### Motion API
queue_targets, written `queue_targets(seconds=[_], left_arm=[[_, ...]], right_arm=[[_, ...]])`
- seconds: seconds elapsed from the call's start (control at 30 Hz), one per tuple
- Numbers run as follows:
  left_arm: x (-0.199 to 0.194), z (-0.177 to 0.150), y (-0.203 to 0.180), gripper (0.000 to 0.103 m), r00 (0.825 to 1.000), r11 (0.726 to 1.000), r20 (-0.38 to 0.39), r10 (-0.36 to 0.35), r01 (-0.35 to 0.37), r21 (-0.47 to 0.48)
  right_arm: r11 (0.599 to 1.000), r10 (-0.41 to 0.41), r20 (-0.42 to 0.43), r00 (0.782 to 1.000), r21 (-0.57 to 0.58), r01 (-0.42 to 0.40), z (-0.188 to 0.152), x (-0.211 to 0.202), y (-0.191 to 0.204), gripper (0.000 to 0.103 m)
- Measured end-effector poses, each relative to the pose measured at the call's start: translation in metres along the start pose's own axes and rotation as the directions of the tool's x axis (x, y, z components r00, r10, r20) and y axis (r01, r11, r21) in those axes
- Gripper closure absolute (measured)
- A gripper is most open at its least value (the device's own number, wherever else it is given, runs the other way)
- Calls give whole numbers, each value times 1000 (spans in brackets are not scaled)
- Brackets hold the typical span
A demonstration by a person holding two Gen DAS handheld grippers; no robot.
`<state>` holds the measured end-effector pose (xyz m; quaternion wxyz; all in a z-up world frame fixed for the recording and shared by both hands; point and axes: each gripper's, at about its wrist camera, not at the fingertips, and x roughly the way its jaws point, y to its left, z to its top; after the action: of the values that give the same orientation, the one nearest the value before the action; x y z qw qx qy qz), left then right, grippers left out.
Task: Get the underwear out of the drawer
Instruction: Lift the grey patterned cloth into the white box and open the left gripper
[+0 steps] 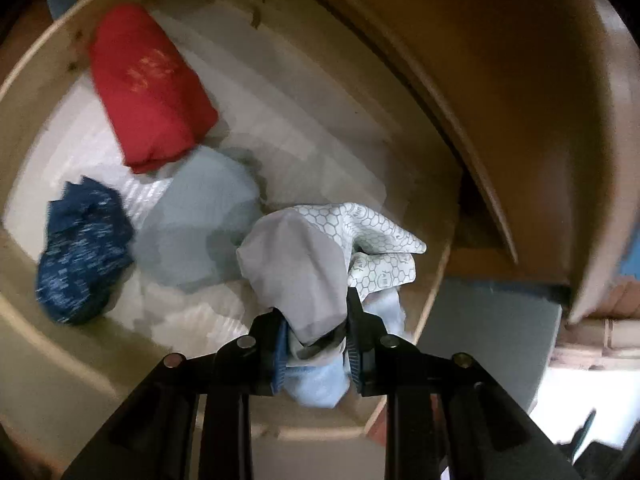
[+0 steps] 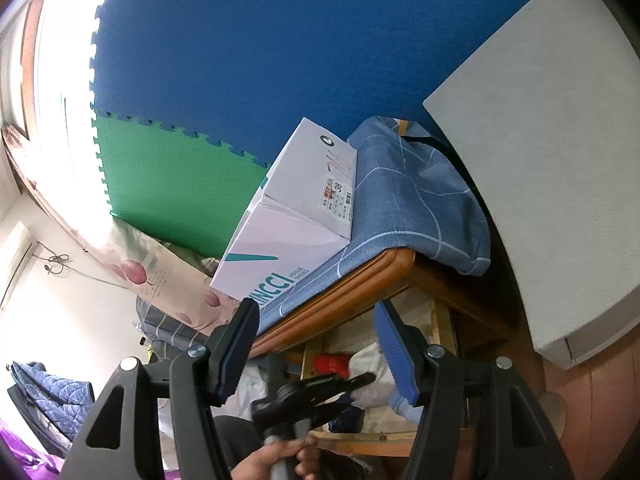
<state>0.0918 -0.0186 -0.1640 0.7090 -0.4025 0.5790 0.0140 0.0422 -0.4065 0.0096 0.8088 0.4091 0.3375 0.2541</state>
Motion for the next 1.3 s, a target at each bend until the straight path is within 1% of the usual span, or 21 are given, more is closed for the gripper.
queue_targets(seconds=[0.1,0.13,0.27,0.3,0.43,0.6,0.73,0.87,0.97,1.07,1.1,1.2,1.23,1.3], left_arm=[[-20,-3,4,81,1000,999,0,-29,29,23],[-12,-13,-8,81,999,999,1,-37,36,38],[-31,-20,-17,81,998,994,7,-63,62,90],[-45,-26,-14,81,998,992,10,-67,66,111],[-77,-36,-12,81,996,979,15,-88,84,183],[-108,-41,-17,81,993,964,35,-111,100,246],[-145,-47,-20,81,988,946,56,-144,121,302],[-183,-50,-35,81,979,917,82,-187,144,371],[-214,-45,-58,81,969,887,108,-220,152,437],[-246,-33,-87,81,955,858,135,-262,167,486],[-259,-25,-101,81,948,846,152,-278,166,507],[-283,-3,-132,81,926,825,203,-320,167,539],[-290,7,-144,81,916,817,228,-330,156,555],[-300,24,-167,80,898,800,294,-327,97,592]], right_arm=[[1000,-14,-3,1000,-15,14,0,3,3,42],[1000,-20,-3,1000,-20,20,-1,3,4,42],[998,-43,-12,999,-39,42,-2,8,8,42],[998,-48,-13,999,-45,47,-2,9,9,42],[995,-74,-20,997,-69,72,-3,14,12,42],[991,-96,-35,995,-92,93,-5,23,18,42],[986,-121,-43,992,-123,115,-7,29,24,42],[980,-136,-49,990,-150,127,-10,33,30,42],[977,-146,-52,988,-167,135,-12,37,34,42],[970,-159,-57,986,-192,146,-14,41,39,42],[968,-163,-58,985,-204,148,-15,42,41,42],[964,-165,-60,984,-222,148,-17,43,44,42],[963,-164,-61,985,-225,146,-17,43,45,42],[964,-163,-61,985,-220,146,-16,43,44,42]])
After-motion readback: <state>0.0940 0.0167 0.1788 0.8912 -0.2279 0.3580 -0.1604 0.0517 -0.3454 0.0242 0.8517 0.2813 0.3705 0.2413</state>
